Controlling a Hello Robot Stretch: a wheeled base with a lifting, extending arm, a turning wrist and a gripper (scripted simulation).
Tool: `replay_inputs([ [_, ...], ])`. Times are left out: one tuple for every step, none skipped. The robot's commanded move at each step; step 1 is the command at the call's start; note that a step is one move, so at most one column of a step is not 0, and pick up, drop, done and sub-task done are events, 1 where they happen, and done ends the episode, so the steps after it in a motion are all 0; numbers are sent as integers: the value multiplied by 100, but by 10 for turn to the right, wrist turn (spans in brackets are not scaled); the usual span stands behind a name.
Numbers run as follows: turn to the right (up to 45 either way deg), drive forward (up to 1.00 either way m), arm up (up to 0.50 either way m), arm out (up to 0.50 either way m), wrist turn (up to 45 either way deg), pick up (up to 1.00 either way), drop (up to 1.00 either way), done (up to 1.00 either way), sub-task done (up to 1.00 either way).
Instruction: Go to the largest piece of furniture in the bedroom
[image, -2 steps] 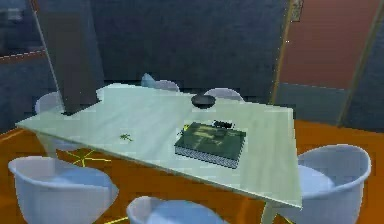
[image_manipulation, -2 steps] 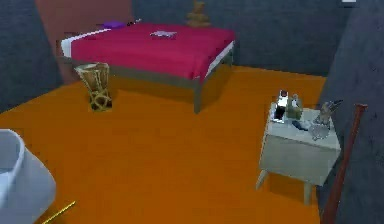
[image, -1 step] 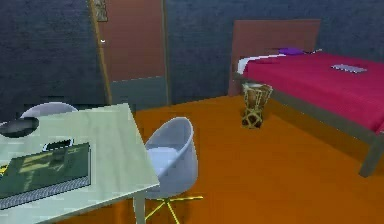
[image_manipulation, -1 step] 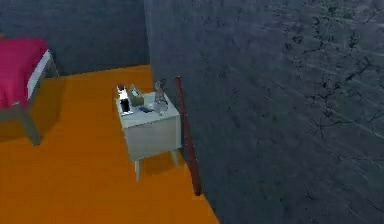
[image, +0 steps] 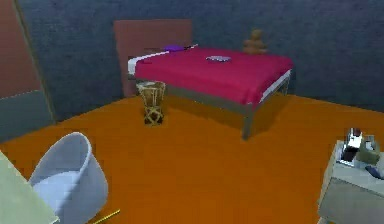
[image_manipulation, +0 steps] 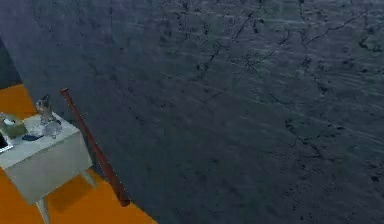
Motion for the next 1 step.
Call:
replay_inputs([
  [0,100,0,0,0,0,0,0,0],
])
